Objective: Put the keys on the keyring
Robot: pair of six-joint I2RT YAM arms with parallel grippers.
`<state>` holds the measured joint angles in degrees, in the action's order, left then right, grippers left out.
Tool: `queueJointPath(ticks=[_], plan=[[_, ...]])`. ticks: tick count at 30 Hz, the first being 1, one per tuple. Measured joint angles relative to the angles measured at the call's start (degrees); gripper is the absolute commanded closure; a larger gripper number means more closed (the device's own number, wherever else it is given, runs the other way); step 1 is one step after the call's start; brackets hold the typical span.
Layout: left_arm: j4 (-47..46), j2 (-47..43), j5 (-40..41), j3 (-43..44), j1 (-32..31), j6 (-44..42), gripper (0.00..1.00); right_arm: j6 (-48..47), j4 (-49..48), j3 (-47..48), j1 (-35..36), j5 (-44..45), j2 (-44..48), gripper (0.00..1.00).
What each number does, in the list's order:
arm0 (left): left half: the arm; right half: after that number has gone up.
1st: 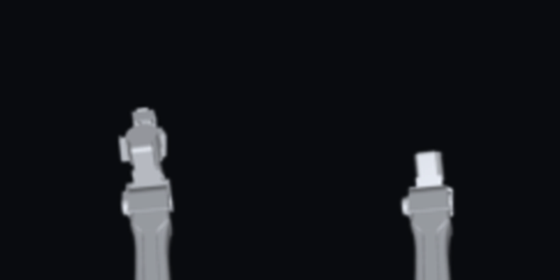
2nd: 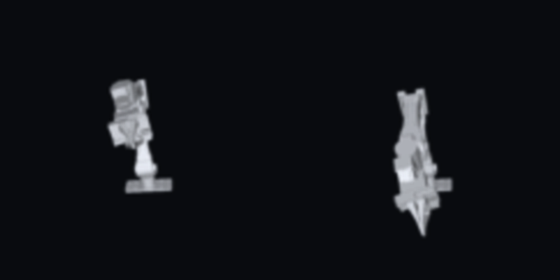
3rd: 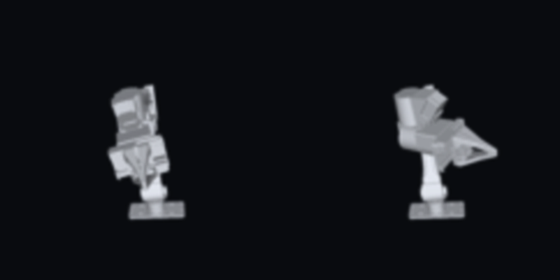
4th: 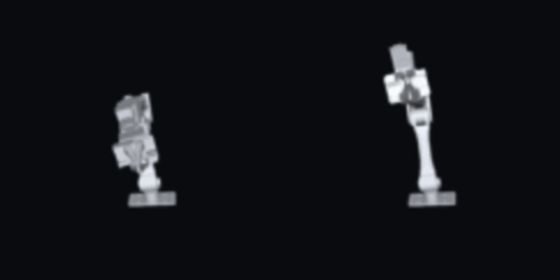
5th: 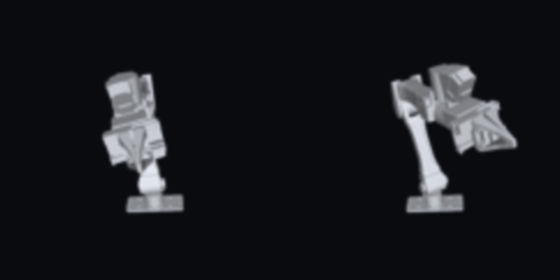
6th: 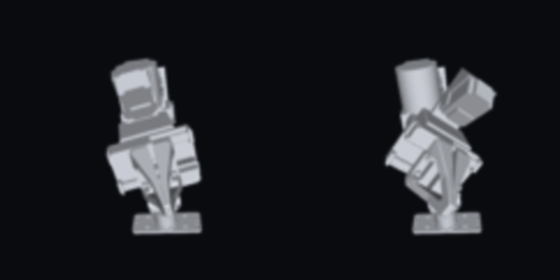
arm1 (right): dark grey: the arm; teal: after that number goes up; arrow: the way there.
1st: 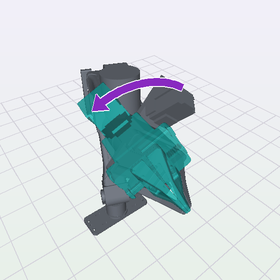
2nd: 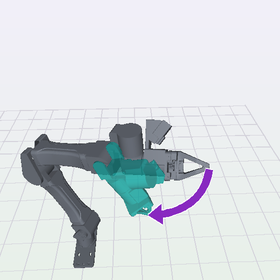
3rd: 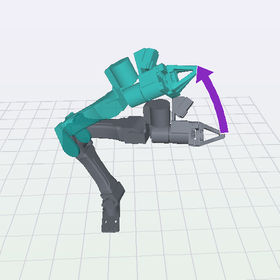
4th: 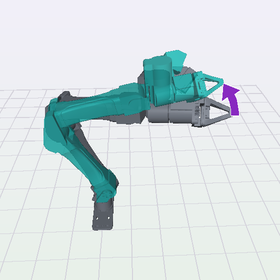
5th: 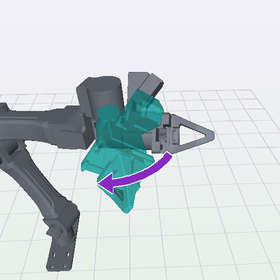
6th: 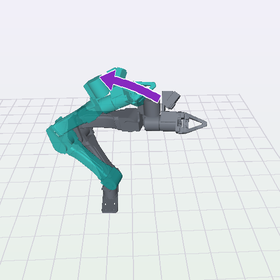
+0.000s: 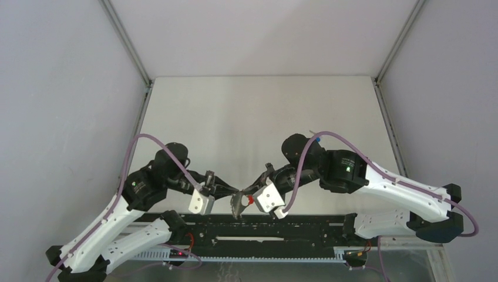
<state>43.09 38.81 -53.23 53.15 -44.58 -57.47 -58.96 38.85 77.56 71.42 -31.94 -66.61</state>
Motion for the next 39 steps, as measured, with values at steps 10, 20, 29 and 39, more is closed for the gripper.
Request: queueJointPath(ticks=[10, 20, 29, 39], plan=[[0.8, 0.6, 0.6, 0.0, -0.9, 0.7, 1.00, -1.9, 0.8, 3.1, 0.0, 2.6, -2.7, 1.00], [1.7, 0.5, 0.3, 0.0, -1.0, 2.2, 1.00, -4.2, -0.7, 2.9, -1.4, 8.2, -2.5, 1.00], [0.9, 0.5, 0.1, 0.0, -1.0, 7.7, 1.00, -6.6, 1.7, 2.9, 1.2, 8.2, -2.6, 1.00], [-1.7, 0.5, 0.1, 0.0, -1.0, 12.4, 1.00, -6.7, 2.5, 2.6, 3.8, 8.6, -3.0, 1.00]])
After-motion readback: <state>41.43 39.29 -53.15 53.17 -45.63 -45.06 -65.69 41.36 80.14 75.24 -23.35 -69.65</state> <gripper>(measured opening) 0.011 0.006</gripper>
